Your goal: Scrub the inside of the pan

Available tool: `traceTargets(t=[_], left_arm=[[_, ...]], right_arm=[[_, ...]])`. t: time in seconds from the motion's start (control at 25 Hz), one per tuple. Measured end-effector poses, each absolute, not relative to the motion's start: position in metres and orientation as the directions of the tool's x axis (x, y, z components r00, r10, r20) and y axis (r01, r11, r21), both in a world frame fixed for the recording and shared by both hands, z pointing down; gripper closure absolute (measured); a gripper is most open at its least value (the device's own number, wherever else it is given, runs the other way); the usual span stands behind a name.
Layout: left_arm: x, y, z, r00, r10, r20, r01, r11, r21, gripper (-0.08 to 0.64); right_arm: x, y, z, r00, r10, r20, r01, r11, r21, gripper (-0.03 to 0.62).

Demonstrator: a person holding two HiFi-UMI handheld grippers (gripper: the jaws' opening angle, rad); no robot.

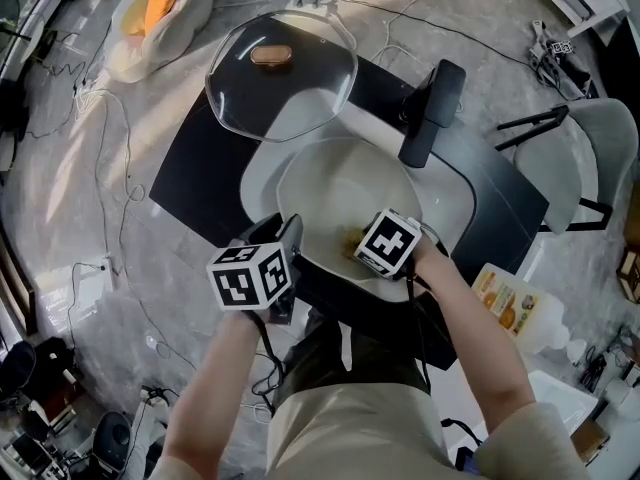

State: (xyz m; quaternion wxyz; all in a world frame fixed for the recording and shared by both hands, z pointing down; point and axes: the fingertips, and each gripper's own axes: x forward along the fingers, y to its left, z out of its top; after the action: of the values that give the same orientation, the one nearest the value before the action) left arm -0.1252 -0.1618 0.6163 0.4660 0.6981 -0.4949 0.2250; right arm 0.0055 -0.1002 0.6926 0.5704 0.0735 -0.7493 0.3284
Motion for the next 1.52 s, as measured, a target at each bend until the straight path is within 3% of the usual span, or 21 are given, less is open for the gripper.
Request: traceTargets(t=[0.28,0.48,0.88,1.08,1.32,1.52], left_arm=[[-0.123,-0.163,0.615,0.394,-0.489,0.778,-0.906,-0.063,0.419,0.42],[-0.124,-0.162,0.615,0.393,-0.495,0.775,-0.905,-0.062,0.42,0.42],[-0.123,-0.161,0.616,0.381,-0.507,0.773,-0.912,-0.069,0.405,0.42],[-0.124,-0.161,0.616,0.383,-0.513,0.769,-0.91,-0.065,0.41,0.42],[-0.123,-0.161,0.616,0.386,-0.513,0.767,-0.908,-0.066,0.413,0.42],[-0.124,-0.161,0.616,0.39,-0.517,0.762,-0.905,-0.063,0.421,0.42]], right_arm=[[-0.059,-0.119,0.69,-0.507,0.225,0.832,-0.402,0.792,-0.459,0.474],[-0.075,-0.144,0.697,-0.547,0.155,0.823,-0.438,0.784,-0.439,0.472],[-0.027,-0.201,0.736,-0.386,-0.06,0.92,-0.602,0.773,-0.203,0.472],[0.03,-0.187,0.756,-0.196,0.032,0.98,-0.571,0.809,-0.14,0.472],[0.046,-0.148,0.742,-0.078,0.175,0.982,-0.465,0.865,-0.191,0.474],[0.03,-0.108,0.713,-0.139,0.334,0.932,-0.459,0.812,-0.36,0.476]])
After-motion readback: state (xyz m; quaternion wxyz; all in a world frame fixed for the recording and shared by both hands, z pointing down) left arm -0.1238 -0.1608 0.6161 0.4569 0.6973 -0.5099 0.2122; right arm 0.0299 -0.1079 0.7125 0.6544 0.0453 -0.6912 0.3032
